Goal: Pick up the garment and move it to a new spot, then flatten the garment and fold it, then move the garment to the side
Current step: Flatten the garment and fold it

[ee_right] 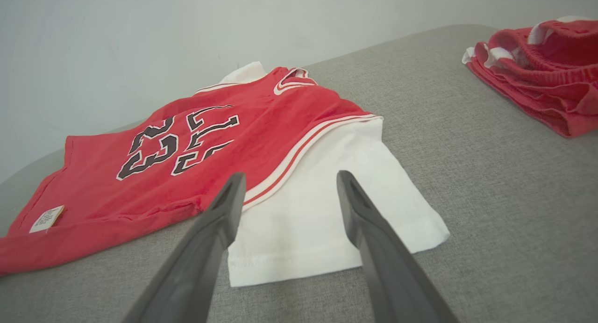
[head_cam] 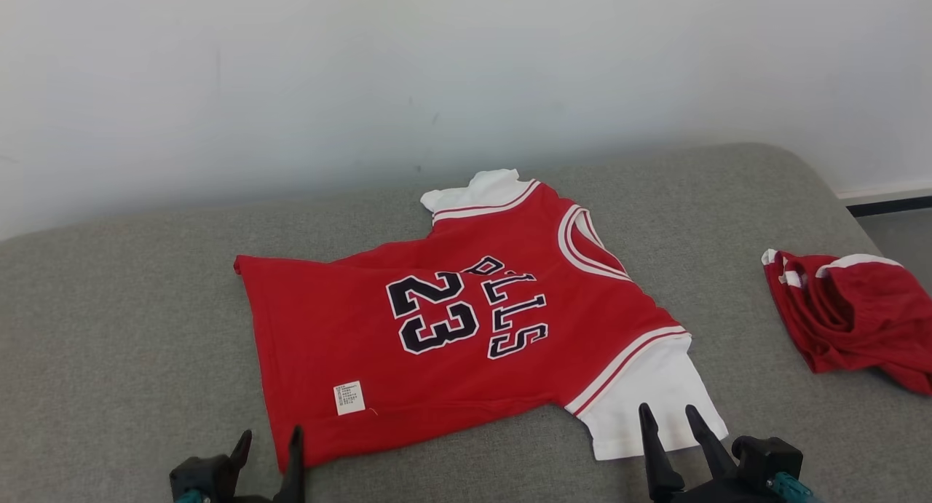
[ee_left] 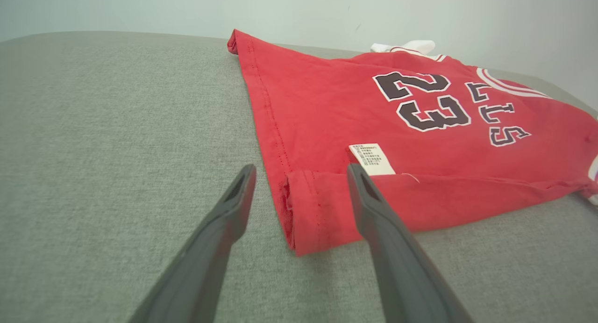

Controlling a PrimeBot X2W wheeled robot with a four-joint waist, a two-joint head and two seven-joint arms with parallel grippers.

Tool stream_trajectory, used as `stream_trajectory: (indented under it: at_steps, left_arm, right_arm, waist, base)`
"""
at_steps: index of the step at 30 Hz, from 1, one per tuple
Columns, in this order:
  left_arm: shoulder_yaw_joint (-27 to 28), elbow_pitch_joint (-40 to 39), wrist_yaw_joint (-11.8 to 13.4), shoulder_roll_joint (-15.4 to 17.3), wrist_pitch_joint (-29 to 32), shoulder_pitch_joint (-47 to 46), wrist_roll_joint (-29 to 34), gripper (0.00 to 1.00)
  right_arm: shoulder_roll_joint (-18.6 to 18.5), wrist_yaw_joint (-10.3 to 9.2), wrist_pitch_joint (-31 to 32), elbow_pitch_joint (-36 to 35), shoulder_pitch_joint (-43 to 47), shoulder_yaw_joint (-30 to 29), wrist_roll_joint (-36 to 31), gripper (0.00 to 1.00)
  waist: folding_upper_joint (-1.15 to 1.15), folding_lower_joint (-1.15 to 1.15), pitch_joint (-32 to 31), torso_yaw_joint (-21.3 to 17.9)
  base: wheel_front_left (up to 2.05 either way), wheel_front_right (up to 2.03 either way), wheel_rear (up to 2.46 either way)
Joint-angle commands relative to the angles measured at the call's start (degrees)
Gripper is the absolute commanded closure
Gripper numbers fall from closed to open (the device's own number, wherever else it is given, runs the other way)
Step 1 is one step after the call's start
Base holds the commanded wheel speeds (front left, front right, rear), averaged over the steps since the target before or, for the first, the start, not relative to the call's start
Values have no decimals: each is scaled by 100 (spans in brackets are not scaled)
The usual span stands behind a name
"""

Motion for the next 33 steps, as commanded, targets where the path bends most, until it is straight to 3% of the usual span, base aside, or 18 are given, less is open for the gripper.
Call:
stream_trajectory:
  at_steps: [1, 15, 26, 33]
  left_arm:
    - [-30, 132, -13, -20, 80, -226, 8, 0]
    - [-242, 741, 116, 56, 1094, -955, 50, 0]
    - [-627, 567, -93, -31, 1696, -1397, 129, 0]
    - [-863, 677, -213, 20, 2452, -1795, 109, 0]
  right_arm:
    - [3, -15, -24, 11, -21, 23, -15, 0]
    - [1, -15, -24, 34, -34, 32, -32, 0]
    - [14, -15, -24, 73, -79, 121, -25, 0]
    - [16, -15, -24, 79, -141, 195, 1, 0]
  waist:
    - [0, 0, 63, -54]
    - [0, 0, 198, -136]
    - [0, 0, 238, -26]
    - [0, 0, 330, -80]
  base:
    - [0, 0, 0]
    - [0, 0, 0]
    - [0, 0, 0]
    - [0, 0, 0]
